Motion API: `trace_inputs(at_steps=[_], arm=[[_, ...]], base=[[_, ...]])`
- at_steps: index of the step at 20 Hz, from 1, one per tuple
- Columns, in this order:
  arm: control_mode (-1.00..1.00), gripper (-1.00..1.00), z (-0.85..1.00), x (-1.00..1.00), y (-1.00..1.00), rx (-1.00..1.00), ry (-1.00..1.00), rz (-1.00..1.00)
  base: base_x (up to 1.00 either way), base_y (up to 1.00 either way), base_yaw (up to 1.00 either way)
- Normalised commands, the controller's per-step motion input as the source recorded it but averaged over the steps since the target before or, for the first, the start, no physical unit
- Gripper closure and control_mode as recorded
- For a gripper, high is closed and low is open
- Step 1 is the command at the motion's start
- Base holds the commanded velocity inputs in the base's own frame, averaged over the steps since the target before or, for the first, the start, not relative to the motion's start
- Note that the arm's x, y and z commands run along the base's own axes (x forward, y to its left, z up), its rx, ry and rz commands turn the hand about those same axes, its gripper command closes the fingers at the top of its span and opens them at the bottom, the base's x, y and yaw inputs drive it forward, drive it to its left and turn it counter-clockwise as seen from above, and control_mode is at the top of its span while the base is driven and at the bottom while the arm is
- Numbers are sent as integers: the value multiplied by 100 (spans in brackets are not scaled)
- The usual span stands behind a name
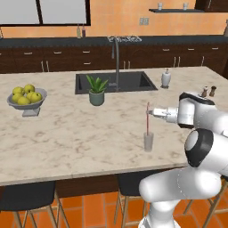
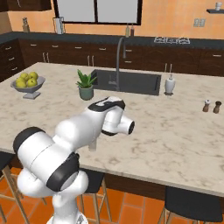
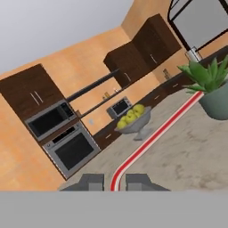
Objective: Take a straw from the drawer in front and place it inside the glass cup on the dining counter.
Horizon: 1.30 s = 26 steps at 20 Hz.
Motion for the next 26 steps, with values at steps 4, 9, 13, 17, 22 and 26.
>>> trace_inputs(at_steps=[4, 9, 13, 17, 22, 26], arm=[[-100, 100, -21, 22, 0, 0, -6, 3], [-100, 100, -16, -29, 0, 0, -8, 3], [-100, 100, -19, -64, 0, 0, -6, 4], [-100, 100, -21, -31, 6, 0, -4, 4], [-100, -100, -20, 1, 21, 0, -5, 4], [-100, -100, -4, 0, 3, 0, -13, 2]], base=[[0, 0, 0], [0, 0, 0], [0, 0, 0], [0, 0, 0], [0, 0, 0], [0, 0, 0]])
